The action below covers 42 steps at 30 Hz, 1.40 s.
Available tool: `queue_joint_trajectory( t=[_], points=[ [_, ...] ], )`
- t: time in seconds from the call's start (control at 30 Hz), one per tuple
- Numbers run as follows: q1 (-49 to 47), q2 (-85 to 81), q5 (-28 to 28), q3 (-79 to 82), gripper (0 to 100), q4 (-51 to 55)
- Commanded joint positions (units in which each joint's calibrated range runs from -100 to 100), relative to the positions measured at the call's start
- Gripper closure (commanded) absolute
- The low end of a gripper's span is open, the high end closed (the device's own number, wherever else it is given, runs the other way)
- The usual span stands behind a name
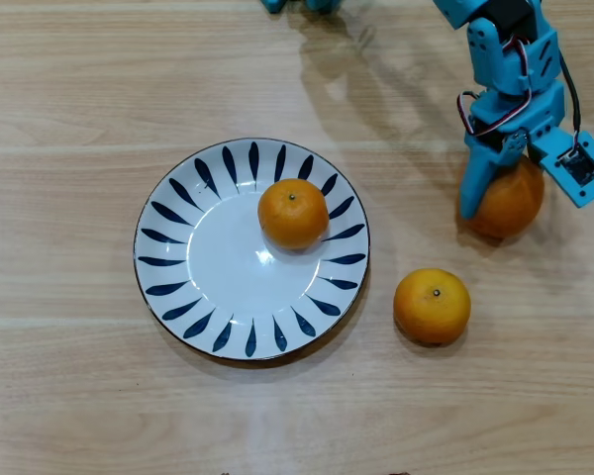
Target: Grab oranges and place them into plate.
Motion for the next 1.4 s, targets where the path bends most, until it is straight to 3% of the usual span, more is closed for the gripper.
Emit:
queue_joint_trajectory(
  t=[0.0,0.2,0.5,0.83,1.07,1.37],
  points=[
    [5.69,-12.41,8.30,-2.53,69,1.76],
    [13.67,-23.23,17.29,-2.26,69,10.10],
    [34.40,-29.74,30.04,-2.26,69,21.01],
    [49.64,-28.89,32.45,7.88,69,20.67],
    [47.87,-23.15,31.87,10.15,56,16.97],
    [45.53,-24.24,30.04,8.15,55,17.75]
  ],
)
